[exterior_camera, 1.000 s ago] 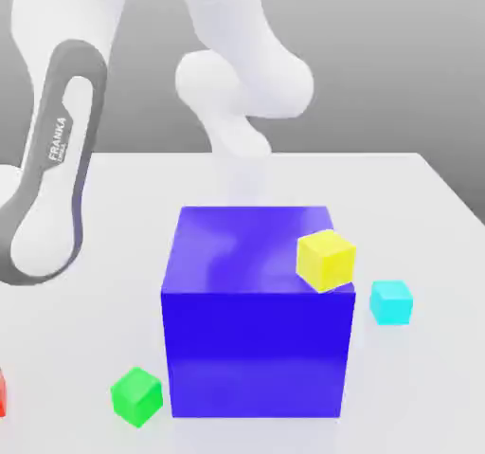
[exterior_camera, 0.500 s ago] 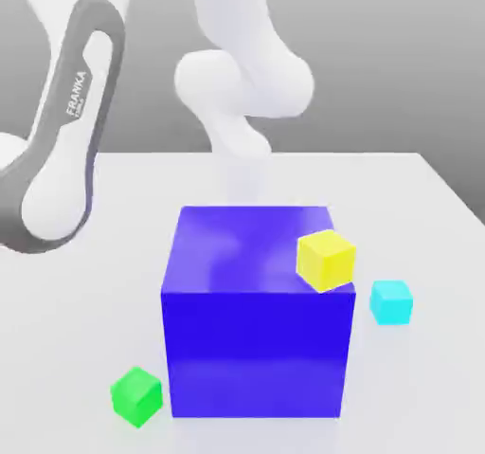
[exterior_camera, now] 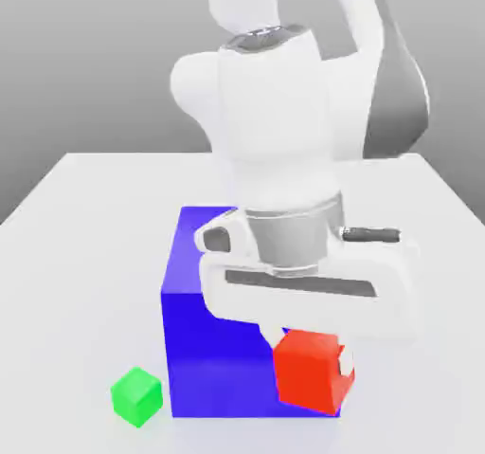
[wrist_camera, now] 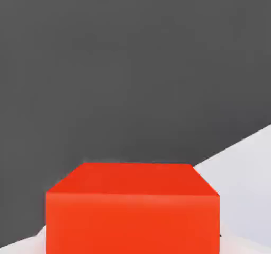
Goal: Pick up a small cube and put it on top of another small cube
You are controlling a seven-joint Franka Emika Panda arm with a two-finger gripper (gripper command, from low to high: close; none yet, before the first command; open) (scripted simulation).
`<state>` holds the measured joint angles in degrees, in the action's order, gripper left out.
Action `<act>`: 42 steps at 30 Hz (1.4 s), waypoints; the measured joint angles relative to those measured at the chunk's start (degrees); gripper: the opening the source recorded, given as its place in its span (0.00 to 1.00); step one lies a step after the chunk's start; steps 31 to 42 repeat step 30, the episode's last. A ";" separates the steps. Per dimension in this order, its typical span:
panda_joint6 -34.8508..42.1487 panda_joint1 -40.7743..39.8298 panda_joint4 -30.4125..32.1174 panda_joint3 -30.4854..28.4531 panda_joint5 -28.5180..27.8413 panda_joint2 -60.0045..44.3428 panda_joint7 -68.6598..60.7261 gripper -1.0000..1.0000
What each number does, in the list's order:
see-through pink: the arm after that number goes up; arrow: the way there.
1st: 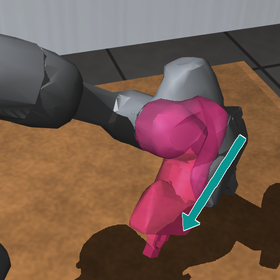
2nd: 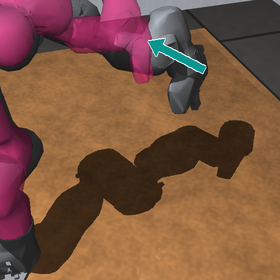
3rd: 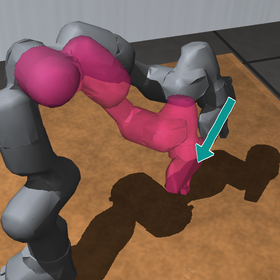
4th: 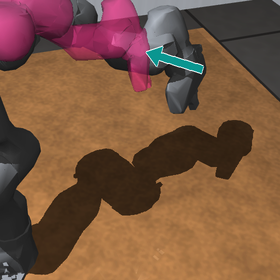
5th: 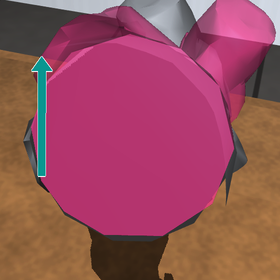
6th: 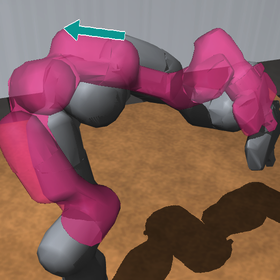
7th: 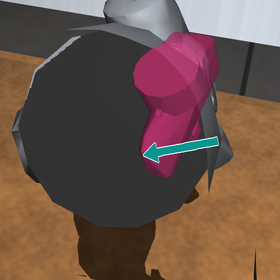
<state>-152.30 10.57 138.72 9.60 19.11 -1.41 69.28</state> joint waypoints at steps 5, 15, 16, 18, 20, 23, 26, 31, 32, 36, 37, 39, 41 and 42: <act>-0.05 13.03 9.99 9.14 1.17 10.05 10.94 0.00; 0.12 9.48 27.60 20.68 -6.86 16.20 34.59 0.00; -0.46 8.16 27.72 21.50 -8.66 15.35 35.95 0.00; -1.62 5.89 27.78 22.74 -12.49 13.54 38.70 0.00; -2.76 3.81 27.75 23.80 -16.28 11.69 41.35 0.00; -4.41 1.16 27.64 25.00 -21.63 8.95 45.06 0.00; -6.02 -0.60 27.51 25.52 -26.30 6.37 48.31 0.00; -8.32 -1.86 27.38 25.61 -30.41 3.44 51.18 0.00; -8.32 -1.86 27.38 25.61 -30.41 3.44 51.18 0.00; -8.32 -1.86 27.38 25.61 -30.41 3.44 51.18 0.00; -8.32 -1.86 27.38 25.61 -30.41 3.44 51.18 0.00; -8.32 -1.86 27.38 25.61 -30.41 3.44 51.18 0.00; -8.32 -1.86 27.38 25.61 -30.41 3.44 51.18 0.00; -8.32 -1.86 27.38 25.61 -30.41 3.44 51.18 0.00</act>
